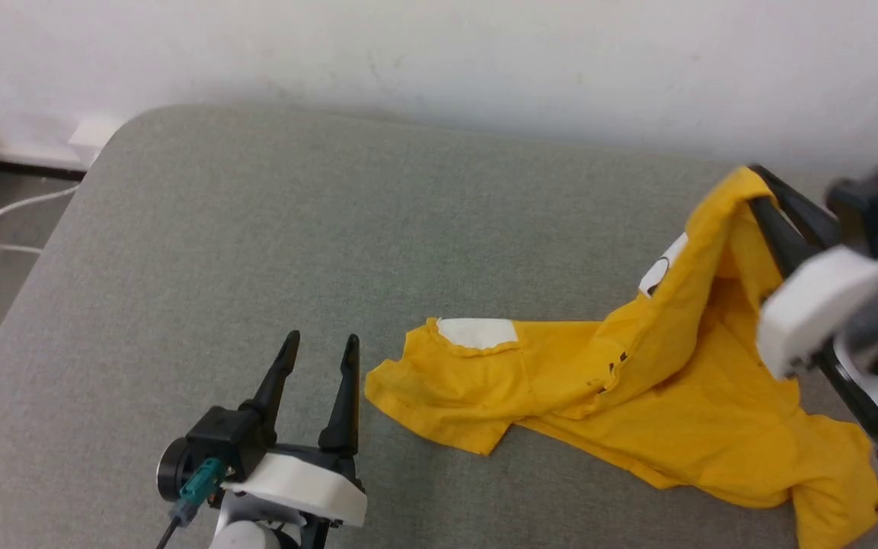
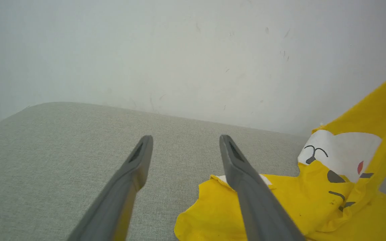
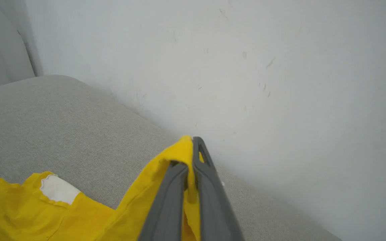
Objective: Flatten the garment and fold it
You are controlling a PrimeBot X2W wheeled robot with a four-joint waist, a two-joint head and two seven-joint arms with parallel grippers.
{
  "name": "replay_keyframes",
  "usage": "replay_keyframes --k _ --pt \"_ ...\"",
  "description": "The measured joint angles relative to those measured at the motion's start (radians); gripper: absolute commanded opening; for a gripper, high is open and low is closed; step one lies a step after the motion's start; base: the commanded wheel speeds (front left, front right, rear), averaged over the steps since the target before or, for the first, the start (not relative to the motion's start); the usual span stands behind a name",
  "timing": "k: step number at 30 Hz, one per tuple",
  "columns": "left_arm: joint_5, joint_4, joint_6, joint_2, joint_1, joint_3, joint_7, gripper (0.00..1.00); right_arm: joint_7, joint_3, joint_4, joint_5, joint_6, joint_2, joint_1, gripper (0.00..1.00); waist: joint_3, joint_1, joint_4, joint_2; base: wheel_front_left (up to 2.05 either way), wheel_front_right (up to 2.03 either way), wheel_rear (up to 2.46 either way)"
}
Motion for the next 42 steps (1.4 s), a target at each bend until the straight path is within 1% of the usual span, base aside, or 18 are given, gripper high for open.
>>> replay_keyframes --k 3,9,11,15,18,20,22,25,26,27,28,31,33,38,42 --pt "-0.009 0.000 0.000 0.000 -0.018 -0.021 0.000 1.00 -0.020 0.078 0.131 -0.003 0.000 0.000 -0.146 0.00 0.026 0.0002 0.021 0.0000 0.00 0.00 0.00" --pt "-0.039 -0.002 0.010 0.000 -0.074 -0.085 0.000 1.00 -0.107 0.178 0.463 -0.045 0.000 -0.013 -0.452 0.00 0.083 0.0003 0.078 0.0000 0.00 0.00 0.00" --pt "-0.059 -0.007 0.020 0.000 -0.089 -0.109 0.000 1.00 -0.157 0.187 0.572 -0.062 0.000 -0.012 -0.540 0.00 0.104 0.0003 0.100 0.0000 0.00 0.00 0.00" --pt "-0.092 -0.010 0.037 0.000 -0.112 -0.151 0.000 1.00 -0.265 0.195 0.767 -0.133 0.000 -0.010 -0.692 0.00 0.146 0.0003 0.148 0.0000 0.00 0.00 0.00" --pt "-0.109 -0.012 0.047 0.000 -0.126 -0.177 0.000 1.00 -0.347 0.180 0.901 -0.206 0.000 -0.004 -0.770 0.00 0.177 0.0003 0.183 0.0000 0.00 0.00 0.00" --pt "-0.123 -0.013 0.053 0.000 -0.135 -0.191 0.000 1.00 -0.382 0.175 0.989 -0.248 0.000 0.000 -0.799 0.00 0.197 0.0003 0.206 0.0000 0.00 0.00 0.00" --pt "-0.131 -0.015 0.059 0.000 -0.143 -0.202 0.000 1.00 -0.394 0.184 1.083 -0.279 0.000 0.006 -0.811 0.00 0.216 0.0003 0.226 0.0000 0.00 0.00 0.00" --pt "-0.136 -0.016 0.065 0.000 -0.147 -0.209 0.000 1.00 -0.369 0.202 1.221 -0.280 0.000 0.022 -0.811 0.00 0.241 0.0003 0.253 0.0000 0.00 0.00 0.00" --pt "-0.138 -0.016 0.065 0.000 -0.147 -0.209 0.000 1.00 -0.364 0.210 1.258 -0.276 0.000 0.027 -0.811 0.44 0.248 0.0003 0.260 0.0000 0.00 0.00 0.00" --pt "-0.139 -0.015 0.067 0.000 -0.147 -0.209 0.000 1.00 -0.357 0.216 1.291 -0.270 0.000 0.032 -0.810 0.44 0.254 0.0003 0.266 0.0000 0.00 0.00 0.00" --pt "-0.139 -0.015 0.070 0.000 -0.147 -0.208 0.000 1.00 -0.356 0.216 1.318 -0.264 0.000 0.036 -0.810 1.00 0.260 0.0003 0.271 0.0000 0.00 0.00 0.00" --pt "-0.137 -0.011 0.071 0.000 -0.147 -0.200 0.000 1.00 -0.343 0.216 1.387 -0.223 0.000 0.055 -0.809 1.00 0.264 0.0003 0.274 0.0000 0.00 0.00 0.00" --pt "-0.127 -0.009 0.071 0.000 -0.147 -0.190 0.000 1.00 -0.353 0.227 1.411 -0.198 0.000 0.069 -0.809 1.00 0.260 0.0001 0.269 0.0000 0.00 0.00 0.00" --pt "-0.093 -0.003 0.067 0.000 -0.145 -0.145 0.000 1.00 -0.445 0.265 1.421 -0.113 0.000 0.092 -0.809 1.00 0.234 0.0001 0.242 0.0000 0.00 0.00 0.00" --pt "-0.061 0.000 0.051 0.000 -0.132 -0.100 0.000 1.00 -0.530 0.300 1.394 -0.021 0.000 0.099 -0.790 1.00 0.197 0.0000 0.206 0.0000 0.00 0.00 0.00"
